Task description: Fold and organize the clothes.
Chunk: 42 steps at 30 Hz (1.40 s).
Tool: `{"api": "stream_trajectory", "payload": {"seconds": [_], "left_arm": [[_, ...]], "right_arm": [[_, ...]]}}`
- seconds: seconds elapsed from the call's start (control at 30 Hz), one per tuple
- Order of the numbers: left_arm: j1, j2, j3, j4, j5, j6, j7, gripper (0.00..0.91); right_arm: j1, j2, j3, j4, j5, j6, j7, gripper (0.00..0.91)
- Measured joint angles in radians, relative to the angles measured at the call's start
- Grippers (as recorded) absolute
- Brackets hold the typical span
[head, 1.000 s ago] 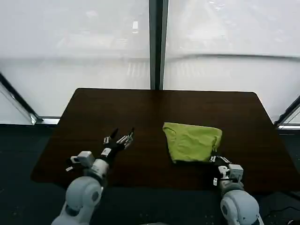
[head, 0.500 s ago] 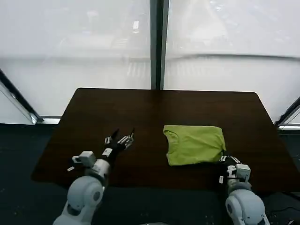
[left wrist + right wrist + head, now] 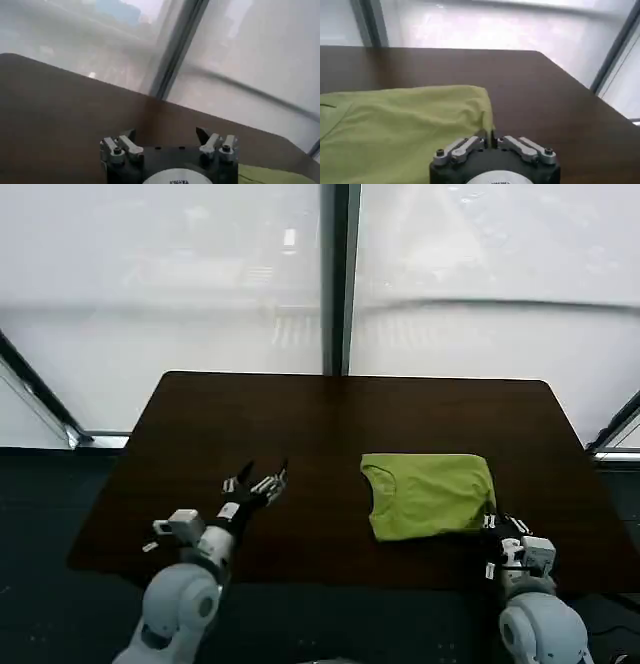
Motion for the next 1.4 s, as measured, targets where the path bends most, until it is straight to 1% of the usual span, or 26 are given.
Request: {"api": "stream_trajectory", "payload": {"seconds": [0.1,0.2,0.27,0.3,0.43,0.5,0.53,0.57,0.63,0.77,0.83,0.9,1.0,1.1,1.17,1.27,1.4], "left_arm": [[0.009,0.011,0.000,-0.011,0.017,-0.005,0.008,0.878],[0.022,0.029,-0.008,-0.025,0.058,-0.028,0.014,0.878],[0.038,0.048,-0.016,-0.040,0.084,-0.054,0.011,0.878],[0.050,0.061,-0.020,-0.048,0.098,-0.070,0.010,0.878],[0.124,0.127,-0.060,-0.095,0.135,-0.135,0.011,0.878],[0.179,0.162,-0.089,-0.123,0.134,-0.153,0.017,0.878],[0.209,0.177,-0.108,-0.138,0.132,-0.161,0.017,0.878],[0.236,0.190,-0.124,-0.154,0.130,-0.170,0.017,0.878],[0.288,0.209,-0.155,-0.182,0.129,-0.184,0.013,0.878],[0.407,0.228,-0.224,-0.238,0.146,-0.203,0.002,0.878],[0.456,0.231,-0.250,-0.256,0.144,-0.204,-0.016,0.878],[0.502,0.235,-0.273,-0.264,0.133,-0.204,-0.035,0.878],[0.554,0.241,-0.298,-0.265,0.123,-0.218,-0.043,0.878],[0.599,0.251,-0.322,-0.272,0.097,-0.202,-0.032,0.878],[0.620,0.254,-0.332,-0.273,0.093,-0.195,-0.032,0.878],[0.630,0.256,-0.346,-0.273,0.086,-0.169,-0.047,0.878],[0.641,0.262,-0.361,-0.280,0.053,-0.141,-0.045,0.878]], "right_arm": [[-0.028,-0.014,0.020,0.038,0.000,0.042,-0.043,0.878],[-0.073,-0.035,0.048,0.071,-0.006,0.134,-0.103,0.878],[-0.106,-0.046,0.064,0.076,-0.021,0.225,-0.128,0.878],[-0.124,-0.054,0.074,0.076,-0.038,0.294,-0.143,0.878],[-0.212,-0.074,0.107,0.090,-0.091,0.533,-0.162,0.878],[-0.257,-0.078,0.113,0.101,-0.096,0.614,-0.145,0.878],[-0.278,-0.078,0.113,0.104,-0.104,0.646,-0.136,0.878],[-0.300,-0.078,0.113,0.109,-0.111,0.673,-0.128,0.878],[-0.341,-0.072,0.105,0.121,-0.135,0.708,-0.103,0.878],[-0.420,-0.044,0.075,0.153,-0.179,0.734,-0.049,0.878],[-0.452,-0.033,0.065,0.167,-0.187,0.735,-0.025,0.878],[-0.484,-0.027,0.056,0.182,-0.184,0.721,-0.011,0.878],[-0.528,-0.023,0.042,0.195,-0.183,0.686,0.002,0.878],[-0.562,-0.027,0.030,0.200,-0.171,0.642,0.010,0.878],[-0.574,-0.034,0.029,0.206,-0.148,0.604,0.014,0.878],[-0.585,-0.046,0.028,0.217,-0.117,0.561,0.018,0.878],[-0.592,-0.069,0.022,0.237,-0.075,0.480,0.021,0.878]]}}
